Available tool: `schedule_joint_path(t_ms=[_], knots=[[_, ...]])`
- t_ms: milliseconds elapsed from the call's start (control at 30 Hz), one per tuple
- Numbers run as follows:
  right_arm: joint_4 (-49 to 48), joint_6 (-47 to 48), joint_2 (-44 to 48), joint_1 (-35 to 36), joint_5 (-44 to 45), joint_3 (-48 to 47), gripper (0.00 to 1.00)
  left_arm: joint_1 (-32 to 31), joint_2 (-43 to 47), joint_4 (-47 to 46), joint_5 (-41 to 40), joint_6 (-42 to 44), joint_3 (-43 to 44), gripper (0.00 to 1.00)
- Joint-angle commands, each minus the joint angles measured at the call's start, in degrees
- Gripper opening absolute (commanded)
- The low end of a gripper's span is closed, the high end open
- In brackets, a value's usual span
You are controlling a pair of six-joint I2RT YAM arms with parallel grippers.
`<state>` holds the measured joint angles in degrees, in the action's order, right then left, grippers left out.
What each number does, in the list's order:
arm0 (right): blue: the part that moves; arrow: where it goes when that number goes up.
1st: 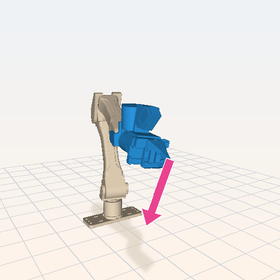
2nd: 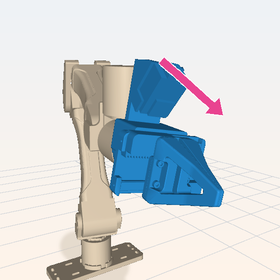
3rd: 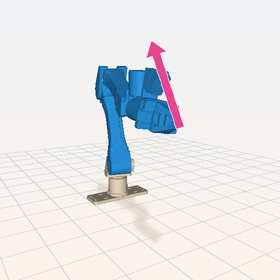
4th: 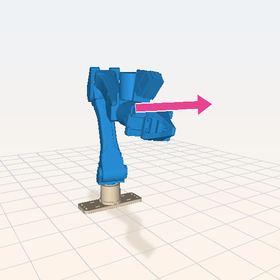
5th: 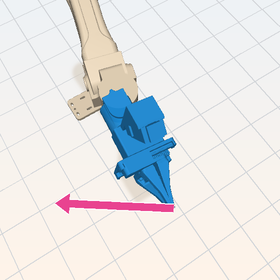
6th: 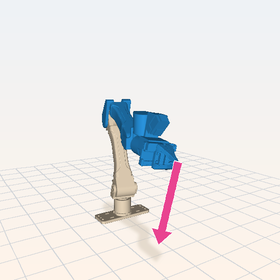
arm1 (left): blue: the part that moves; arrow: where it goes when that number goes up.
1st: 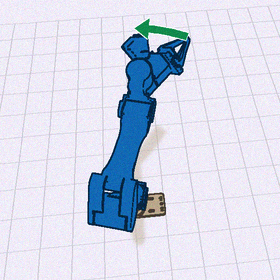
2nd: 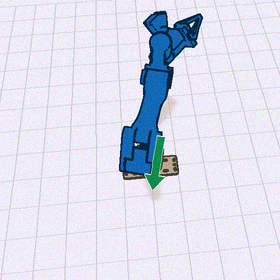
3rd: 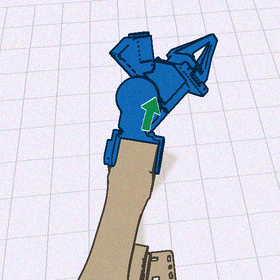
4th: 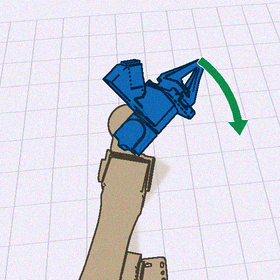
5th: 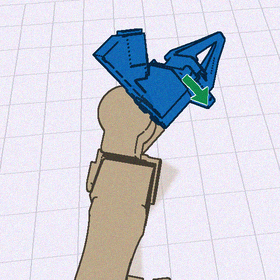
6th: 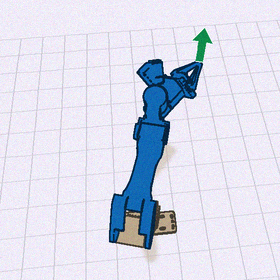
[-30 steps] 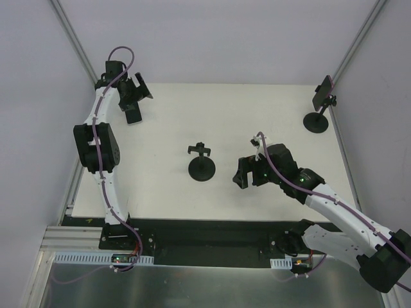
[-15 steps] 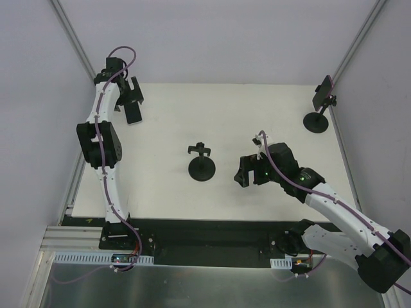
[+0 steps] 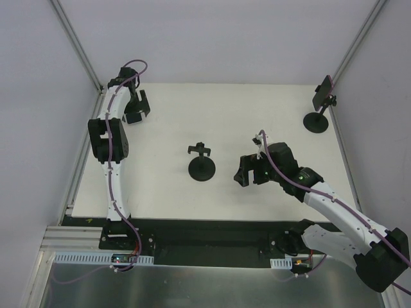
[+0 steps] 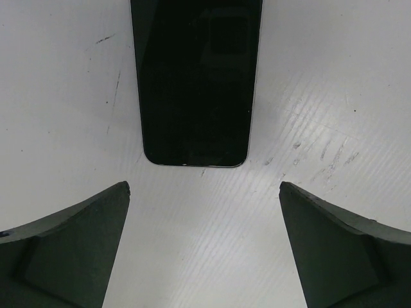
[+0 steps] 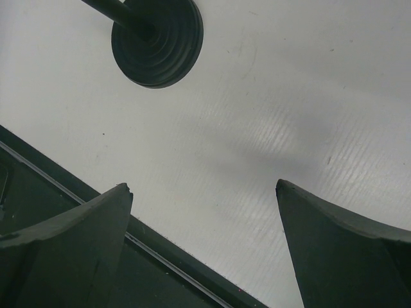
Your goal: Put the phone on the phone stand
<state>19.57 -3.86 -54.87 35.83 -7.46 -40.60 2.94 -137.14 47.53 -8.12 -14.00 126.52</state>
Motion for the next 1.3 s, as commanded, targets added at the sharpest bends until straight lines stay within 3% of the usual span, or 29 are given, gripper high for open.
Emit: schedule_joint_path(t_ms=[0, 800, 900, 933, 1133, 1267], knots=[[-2.26, -0.71, 0.2, -0.59, -1.24, 0.61, 0.96, -0.3, -2.25, 2.3, -2.43, -1.12, 3.38, 0.99], [-2.43, -0.18, 0.47, -4.02, -2.64, 2.1, 0.96, 1.89, -11.04, 3.45, -0.58, 1.69, 12.35, 0.98], [-2.43, -0.45, 0.29, -4.19, -2.91, 2.1, 0.96, 1.89, -11.83, 3.45, 1.0, 2.74, 13.4, 0.84], [-2.35, -0.36, 0.2, -4.19, -2.99, 1.93, 0.96, 1.89, -11.66, 3.54, 1.17, 2.84, 13.32, 0.7], [-2.26, -1.15, 1.08, -4.46, -3.78, 2.19, 0.96, 1.89, -7.98, 3.54, 3.02, 3.89, 8.23, 0.47], [-1.03, -0.37, 2.05, -4.46, -3.61, 1.93, 0.96, 1.72, -2.79, 3.45, 4.16, 3.37, -1.41, 0.3]])
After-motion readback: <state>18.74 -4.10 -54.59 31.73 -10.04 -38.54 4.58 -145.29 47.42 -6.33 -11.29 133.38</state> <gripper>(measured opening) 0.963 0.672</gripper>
